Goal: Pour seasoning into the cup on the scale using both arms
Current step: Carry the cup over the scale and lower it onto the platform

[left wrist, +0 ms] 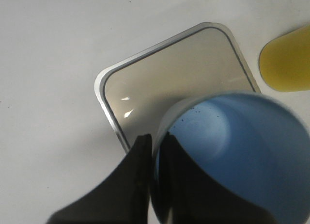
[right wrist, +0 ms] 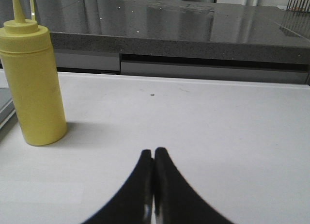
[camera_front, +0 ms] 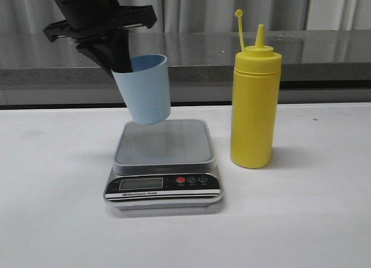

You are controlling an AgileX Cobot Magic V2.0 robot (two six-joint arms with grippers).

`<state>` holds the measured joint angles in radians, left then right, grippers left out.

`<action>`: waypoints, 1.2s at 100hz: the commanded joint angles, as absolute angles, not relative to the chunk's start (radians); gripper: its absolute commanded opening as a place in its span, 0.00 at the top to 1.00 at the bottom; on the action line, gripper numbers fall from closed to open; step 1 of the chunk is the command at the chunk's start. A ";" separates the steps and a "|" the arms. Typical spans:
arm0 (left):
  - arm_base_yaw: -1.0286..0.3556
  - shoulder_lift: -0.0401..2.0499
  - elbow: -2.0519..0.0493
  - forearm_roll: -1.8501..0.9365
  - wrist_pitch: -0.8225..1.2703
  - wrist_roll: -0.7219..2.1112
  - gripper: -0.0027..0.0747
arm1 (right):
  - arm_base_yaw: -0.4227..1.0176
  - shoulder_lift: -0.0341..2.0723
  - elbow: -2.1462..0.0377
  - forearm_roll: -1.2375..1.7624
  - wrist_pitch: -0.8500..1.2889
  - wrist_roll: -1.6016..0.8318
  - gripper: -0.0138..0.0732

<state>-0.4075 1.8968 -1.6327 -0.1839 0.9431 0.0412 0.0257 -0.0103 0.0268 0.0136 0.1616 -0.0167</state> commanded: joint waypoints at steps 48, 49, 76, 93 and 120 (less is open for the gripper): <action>-0.424 1.976 -1.781 -0.203 1.010 0.063 0.99 | 0.020 -0.031 0.006 0.013 0.080 -0.021 0.92; -0.424 1.978 -1.781 -0.203 1.010 0.063 0.99 | 0.020 -0.031 0.006 0.013 0.080 -0.021 0.92; -0.426 1.977 -1.781 -0.203 1.010 0.066 0.99 | 0.020 -0.031 0.006 0.013 0.080 -0.021 0.92; -0.426 1.977 -1.781 -0.212 1.013 0.089 0.98 | 0.020 -0.031 0.006 0.013 0.080 -0.021 0.92; -0.426 1.977 -1.781 -0.226 1.013 0.093 0.60 | 0.020 -0.031 0.006 0.013 0.080 -0.021 0.92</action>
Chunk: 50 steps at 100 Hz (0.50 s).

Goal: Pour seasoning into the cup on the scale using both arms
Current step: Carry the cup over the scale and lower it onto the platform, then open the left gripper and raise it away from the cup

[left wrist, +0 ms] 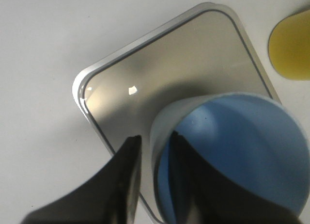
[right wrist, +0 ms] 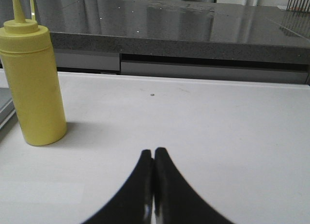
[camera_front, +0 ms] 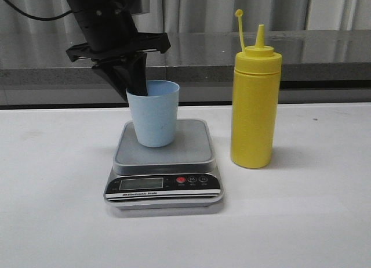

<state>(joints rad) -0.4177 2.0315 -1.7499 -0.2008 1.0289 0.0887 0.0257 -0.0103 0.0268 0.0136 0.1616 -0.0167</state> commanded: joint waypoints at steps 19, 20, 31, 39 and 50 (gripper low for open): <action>-0.426 1.977 -1.783 -0.226 1.022 0.093 0.26 | 0.020 -0.031 0.006 0.013 0.080 -0.021 0.92; -0.426 1.977 -1.783 -0.226 1.022 0.093 0.25 | 0.020 -0.031 0.006 0.013 0.080 -0.021 0.92; -0.426 1.966 -1.783 -0.226 1.022 0.093 0.25 | 0.020 -0.031 0.006 0.013 0.080 -0.021 0.92; -0.424 1.945 -1.783 -0.217 1.022 0.093 0.25 | 0.020 -0.031 0.006 0.013 0.080 -0.021 0.92; -0.412 1.896 -1.783 -0.199 1.003 0.093 0.25 | 0.020 -0.031 0.006 0.013 0.080 -0.021 0.92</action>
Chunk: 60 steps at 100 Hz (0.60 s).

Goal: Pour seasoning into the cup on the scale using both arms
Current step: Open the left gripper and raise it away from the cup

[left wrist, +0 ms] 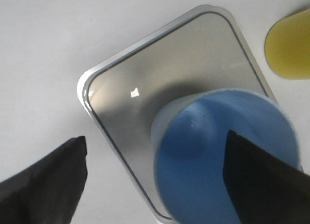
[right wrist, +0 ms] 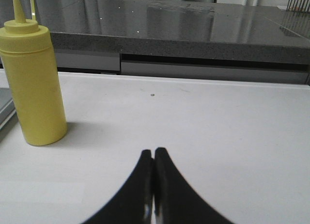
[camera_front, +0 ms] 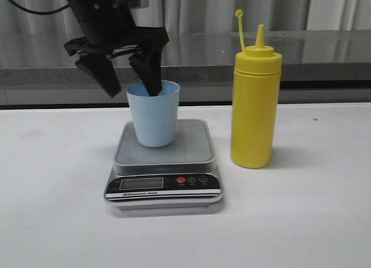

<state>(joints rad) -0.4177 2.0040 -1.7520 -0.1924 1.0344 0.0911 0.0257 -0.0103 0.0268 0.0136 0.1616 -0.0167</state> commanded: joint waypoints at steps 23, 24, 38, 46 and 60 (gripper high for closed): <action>-0.336 1.775 -1.759 -0.167 0.950 0.093 0.25 | 0.020 -0.031 0.006 0.013 0.080 -0.021 0.92; -0.334 1.766 -1.754 -0.160 0.943 0.093 0.25 | 0.020 -0.031 0.006 0.013 0.080 -0.021 0.92; -0.266 1.662 -1.666 -0.112 0.871 0.095 0.25 | 0.020 -0.031 0.006 0.013 0.080 -0.021 0.92; -0.216 1.593 -1.593 -0.109 0.832 0.101 0.25 | 0.020 -0.031 0.006 0.013 0.080 -0.021 0.92; -0.136 1.454 -1.422 -0.109 0.731 0.111 0.25 | 0.020 -0.031 0.006 0.013 0.080 -0.021 0.92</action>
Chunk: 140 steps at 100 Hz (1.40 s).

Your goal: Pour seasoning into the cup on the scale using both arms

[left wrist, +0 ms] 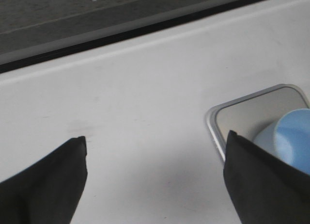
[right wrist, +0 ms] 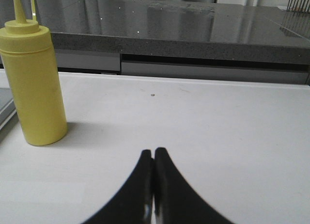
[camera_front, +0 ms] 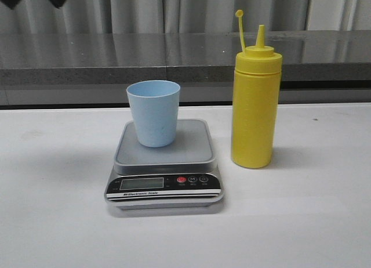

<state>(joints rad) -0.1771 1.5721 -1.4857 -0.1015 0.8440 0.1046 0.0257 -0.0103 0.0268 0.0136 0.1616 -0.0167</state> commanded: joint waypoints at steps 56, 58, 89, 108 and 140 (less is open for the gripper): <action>-0.049 0.834 -0.717 -0.131 0.347 0.116 0.25 | 0.020 -0.031 0.006 0.013 0.080 -0.021 0.92; -0.049 0.811 -0.696 -0.131 0.331 0.116 0.25 | 0.020 -0.031 0.006 0.013 0.080 -0.021 0.92; -0.049 0.507 -0.437 -0.131 0.204 0.116 0.25 | 0.020 -0.031 0.006 0.013 0.080 -0.021 0.92; -0.049 0.370 -0.355 -0.114 0.152 0.116 0.25 | 0.020 -0.031 0.006 0.013 0.080 -0.021 0.92; -0.049 0.342 -0.333 -0.114 0.147 0.116 0.43 | 0.020 -0.031 0.006 0.013 0.080 -0.021 0.92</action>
